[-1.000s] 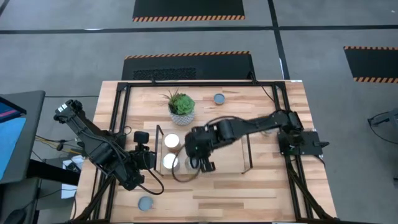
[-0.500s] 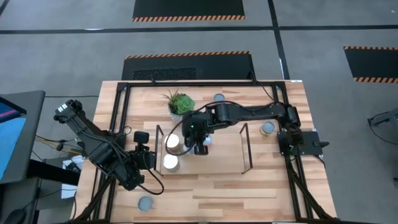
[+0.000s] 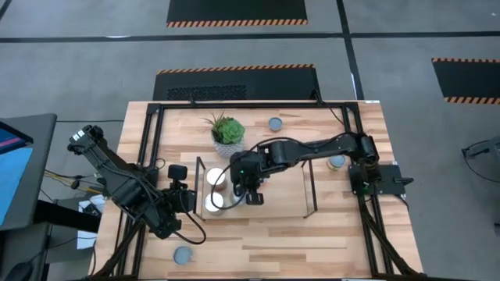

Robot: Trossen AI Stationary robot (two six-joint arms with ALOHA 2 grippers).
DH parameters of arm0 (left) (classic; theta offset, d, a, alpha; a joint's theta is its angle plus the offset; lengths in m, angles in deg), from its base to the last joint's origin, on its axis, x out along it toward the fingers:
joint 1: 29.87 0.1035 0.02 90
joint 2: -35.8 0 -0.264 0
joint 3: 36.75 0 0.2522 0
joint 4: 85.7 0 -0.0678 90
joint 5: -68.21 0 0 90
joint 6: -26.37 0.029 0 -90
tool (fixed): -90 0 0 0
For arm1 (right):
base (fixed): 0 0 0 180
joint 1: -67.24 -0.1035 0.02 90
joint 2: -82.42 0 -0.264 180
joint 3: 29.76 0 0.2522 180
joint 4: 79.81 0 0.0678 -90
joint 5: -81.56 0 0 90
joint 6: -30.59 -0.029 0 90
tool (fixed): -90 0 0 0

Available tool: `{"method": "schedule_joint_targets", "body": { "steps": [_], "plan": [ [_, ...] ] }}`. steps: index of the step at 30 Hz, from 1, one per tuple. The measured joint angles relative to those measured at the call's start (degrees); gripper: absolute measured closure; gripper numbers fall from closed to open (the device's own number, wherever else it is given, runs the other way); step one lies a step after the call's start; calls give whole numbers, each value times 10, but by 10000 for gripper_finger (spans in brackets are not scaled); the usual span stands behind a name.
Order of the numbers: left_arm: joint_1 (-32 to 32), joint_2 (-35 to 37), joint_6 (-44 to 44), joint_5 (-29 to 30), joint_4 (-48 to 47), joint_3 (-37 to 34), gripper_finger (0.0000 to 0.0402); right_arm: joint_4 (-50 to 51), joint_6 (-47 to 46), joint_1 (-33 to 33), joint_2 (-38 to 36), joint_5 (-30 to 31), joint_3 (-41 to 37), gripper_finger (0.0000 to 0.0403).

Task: Pick and place cans onto a shelf
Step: Put the canned pears on the shelf

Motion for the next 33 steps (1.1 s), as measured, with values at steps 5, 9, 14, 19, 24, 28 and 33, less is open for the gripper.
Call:
{"method": "schedule_joint_targets", "body": {
  "steps": [5,9,14,19,24,28,33],
  "plan": [
    [0,0,0,0,0,0,345,-7,0,-6,0,0,-11,395],
    [0,0,0,0,0,0,345,-9,-7,-6,0,0,-11,389],
    [0,0,-1,0,0,0,345,-13,-19,-11,0,-1,-11,390],
    [0,0,-1,0,0,0,345,-18,-33,-24,0,-2,-11,391],
    [0,0,-3,0,0,0,345,-18,-31,-33,0,0,-11,388],
    [0,0,-2,0,0,0,345,-18,-30,-32,0,4,-11,389],
    [0,0,-1,0,0,0,345,-37,-30,-30,0,5,-17,387]
  ]
}}
